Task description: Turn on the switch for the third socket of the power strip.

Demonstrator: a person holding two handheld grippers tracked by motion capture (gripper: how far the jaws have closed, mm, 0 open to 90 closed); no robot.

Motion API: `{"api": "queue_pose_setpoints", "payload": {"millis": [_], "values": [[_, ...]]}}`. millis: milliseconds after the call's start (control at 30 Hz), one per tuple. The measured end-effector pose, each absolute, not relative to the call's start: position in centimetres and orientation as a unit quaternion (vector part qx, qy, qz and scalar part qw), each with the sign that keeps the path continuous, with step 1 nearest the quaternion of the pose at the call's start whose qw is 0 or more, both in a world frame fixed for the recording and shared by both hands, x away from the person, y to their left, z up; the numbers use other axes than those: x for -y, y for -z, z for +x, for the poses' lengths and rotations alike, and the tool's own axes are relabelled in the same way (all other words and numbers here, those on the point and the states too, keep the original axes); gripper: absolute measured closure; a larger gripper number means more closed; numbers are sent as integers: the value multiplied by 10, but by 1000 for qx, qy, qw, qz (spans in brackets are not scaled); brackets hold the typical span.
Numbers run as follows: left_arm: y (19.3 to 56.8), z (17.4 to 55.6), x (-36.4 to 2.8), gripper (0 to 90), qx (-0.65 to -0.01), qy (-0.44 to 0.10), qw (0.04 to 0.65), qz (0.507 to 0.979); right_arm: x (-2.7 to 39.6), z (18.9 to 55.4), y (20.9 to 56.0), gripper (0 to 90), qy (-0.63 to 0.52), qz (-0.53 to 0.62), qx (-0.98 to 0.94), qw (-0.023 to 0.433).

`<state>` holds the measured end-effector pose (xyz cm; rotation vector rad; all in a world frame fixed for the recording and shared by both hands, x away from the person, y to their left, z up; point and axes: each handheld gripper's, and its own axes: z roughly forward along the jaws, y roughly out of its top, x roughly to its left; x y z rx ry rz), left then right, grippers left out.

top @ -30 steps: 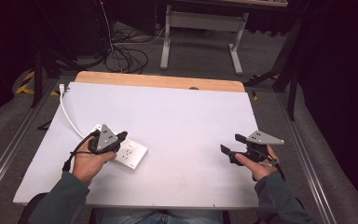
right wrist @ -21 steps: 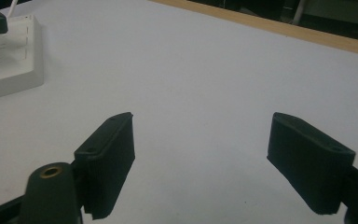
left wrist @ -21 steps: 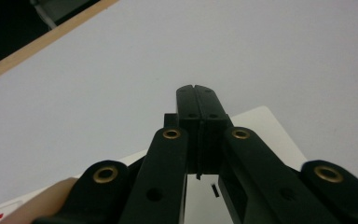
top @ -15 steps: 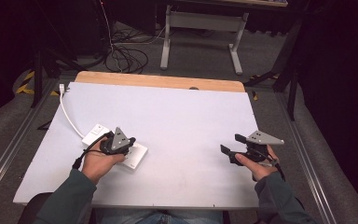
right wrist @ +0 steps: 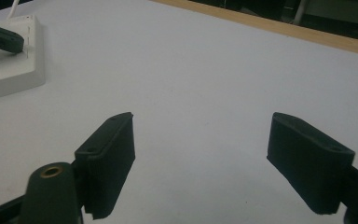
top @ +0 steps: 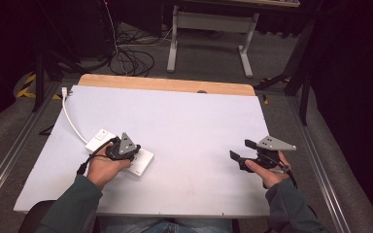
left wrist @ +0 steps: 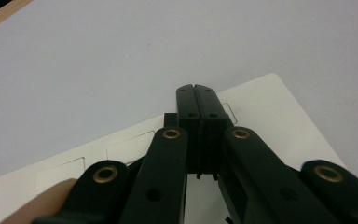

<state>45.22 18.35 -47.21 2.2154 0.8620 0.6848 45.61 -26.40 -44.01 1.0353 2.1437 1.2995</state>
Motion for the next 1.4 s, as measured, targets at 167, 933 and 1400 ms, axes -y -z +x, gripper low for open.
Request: {"api": "queue_pose_setpoints", "payload": {"millis": [167, 933, 1400], "values": [[473, 451, -183, 900, -332, -266, 327, 844, 264, 456, 440, 236, -468, 373, -773, 213], [465, 450, -195, 898, -365, -286, 369, 805, 262, 458, 440, 238, -468, 371, -775, 209], [456, 445, -207, 894, -383, -292, 405, 777, 261, 460, 441, 239, -467, 370, -777, 205]]}}
